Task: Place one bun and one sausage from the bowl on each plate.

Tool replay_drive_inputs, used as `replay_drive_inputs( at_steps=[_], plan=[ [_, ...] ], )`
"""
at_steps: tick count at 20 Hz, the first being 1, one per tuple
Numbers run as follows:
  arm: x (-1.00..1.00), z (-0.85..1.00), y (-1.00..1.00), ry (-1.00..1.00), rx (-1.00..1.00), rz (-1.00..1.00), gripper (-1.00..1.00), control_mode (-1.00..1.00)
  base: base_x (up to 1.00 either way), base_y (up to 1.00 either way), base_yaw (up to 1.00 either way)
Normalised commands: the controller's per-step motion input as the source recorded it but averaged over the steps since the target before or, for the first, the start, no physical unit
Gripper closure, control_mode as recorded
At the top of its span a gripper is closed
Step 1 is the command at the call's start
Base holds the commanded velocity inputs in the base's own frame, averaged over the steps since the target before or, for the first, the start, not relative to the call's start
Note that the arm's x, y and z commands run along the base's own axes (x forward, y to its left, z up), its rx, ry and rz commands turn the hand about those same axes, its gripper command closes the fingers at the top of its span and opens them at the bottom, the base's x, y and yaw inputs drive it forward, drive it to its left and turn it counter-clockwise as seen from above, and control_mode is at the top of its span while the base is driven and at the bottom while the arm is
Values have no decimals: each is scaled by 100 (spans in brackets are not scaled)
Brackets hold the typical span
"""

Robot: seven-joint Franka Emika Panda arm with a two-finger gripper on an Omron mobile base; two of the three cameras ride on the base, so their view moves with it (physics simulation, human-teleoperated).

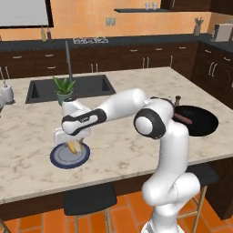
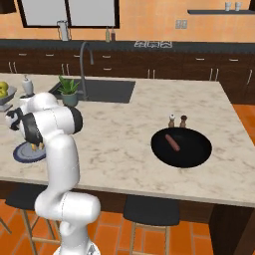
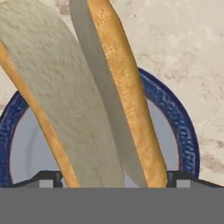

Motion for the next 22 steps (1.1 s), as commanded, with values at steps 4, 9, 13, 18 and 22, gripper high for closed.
replay_drive_inputs(
  at_steps=[4,9,13,18,22],
  plan=[
    [-70,3,-24,1,0,0,-100,-100,0,0,0],
    [-48,40,-42,-8,5,0,-100,-100,0,0,0],
    [-48,66,-90,-20,15,-4,-100,-100,0,0,0],
    [-84,55,-100,-29,12,-1,-100,-100,0,0,0],
    [-86,61,-100,-28,6,-1,-100,-100,0,0,0]
  ],
)
